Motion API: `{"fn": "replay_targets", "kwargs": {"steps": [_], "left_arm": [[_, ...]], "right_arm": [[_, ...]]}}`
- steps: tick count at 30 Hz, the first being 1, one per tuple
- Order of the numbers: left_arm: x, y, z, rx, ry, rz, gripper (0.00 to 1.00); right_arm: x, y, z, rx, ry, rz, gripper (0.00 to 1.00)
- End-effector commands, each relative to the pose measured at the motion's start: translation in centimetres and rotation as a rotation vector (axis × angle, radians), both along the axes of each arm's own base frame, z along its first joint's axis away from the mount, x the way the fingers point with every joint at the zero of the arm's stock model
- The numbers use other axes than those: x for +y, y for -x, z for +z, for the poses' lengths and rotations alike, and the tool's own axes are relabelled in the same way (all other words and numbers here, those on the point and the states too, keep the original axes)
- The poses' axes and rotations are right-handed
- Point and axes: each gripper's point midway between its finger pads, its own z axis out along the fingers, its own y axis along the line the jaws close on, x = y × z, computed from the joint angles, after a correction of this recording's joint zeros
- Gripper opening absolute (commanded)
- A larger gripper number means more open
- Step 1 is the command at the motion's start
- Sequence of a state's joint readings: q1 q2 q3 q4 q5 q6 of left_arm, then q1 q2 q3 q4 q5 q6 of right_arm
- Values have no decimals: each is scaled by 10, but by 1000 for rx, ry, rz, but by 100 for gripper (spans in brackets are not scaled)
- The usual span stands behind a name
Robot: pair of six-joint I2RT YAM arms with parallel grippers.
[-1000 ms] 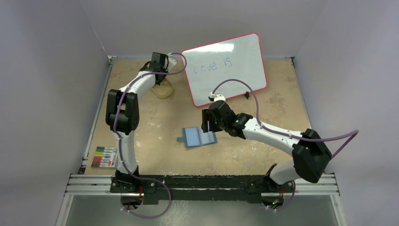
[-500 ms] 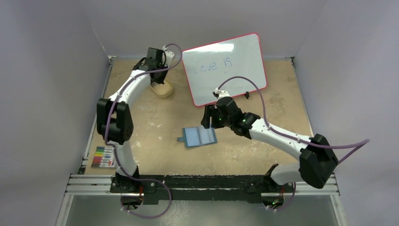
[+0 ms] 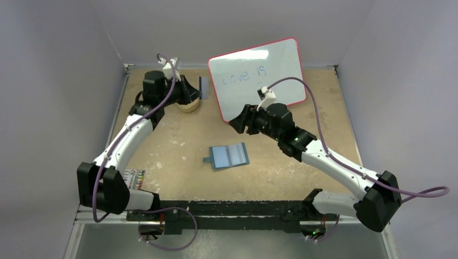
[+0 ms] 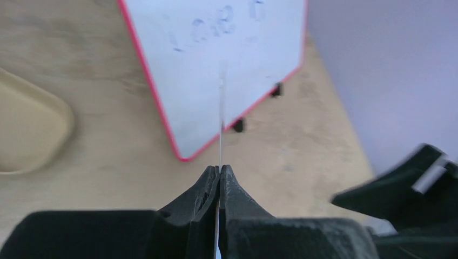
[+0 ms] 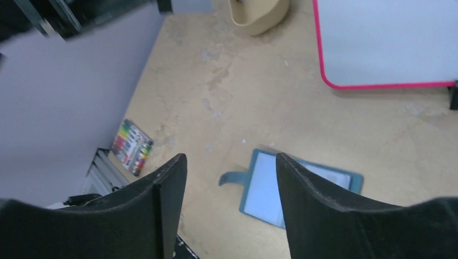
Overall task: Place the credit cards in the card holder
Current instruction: Pick up the credit card from the storage box.
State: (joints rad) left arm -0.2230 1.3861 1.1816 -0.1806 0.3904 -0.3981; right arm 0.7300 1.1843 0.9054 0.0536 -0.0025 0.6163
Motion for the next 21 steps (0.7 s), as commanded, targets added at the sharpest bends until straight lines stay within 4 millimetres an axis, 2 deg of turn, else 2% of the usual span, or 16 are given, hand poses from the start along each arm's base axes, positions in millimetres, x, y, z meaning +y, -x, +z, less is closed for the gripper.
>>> {"fn": "replay_targets", "kwargs": {"steps": [1,3,6,8,12,17,21], "left_arm": [[-47,45,45,51,505,-191,0],[-50,61,50,74,644,-215,0],[-51,83,44,113,704,-257,0],[-52,98,43,136,736,-293,0],[-51,125,61,133,859,-367,0],[-56,143,65,155,893,-422,0],[-60,145,55,186,868,-422,0]], "right_arm": [[17,-7,76,-122,-233,60,61],[20,-7,88,-139,-291,85,57],[24,-11,97,-141,-352,124,50],[24,-16,93,-113,-378,143,46],[27,-20,88,-77,-445,197,45],[40,-19,87,-66,-471,283,45],[44,-15,89,-68,-497,323,45]]}}
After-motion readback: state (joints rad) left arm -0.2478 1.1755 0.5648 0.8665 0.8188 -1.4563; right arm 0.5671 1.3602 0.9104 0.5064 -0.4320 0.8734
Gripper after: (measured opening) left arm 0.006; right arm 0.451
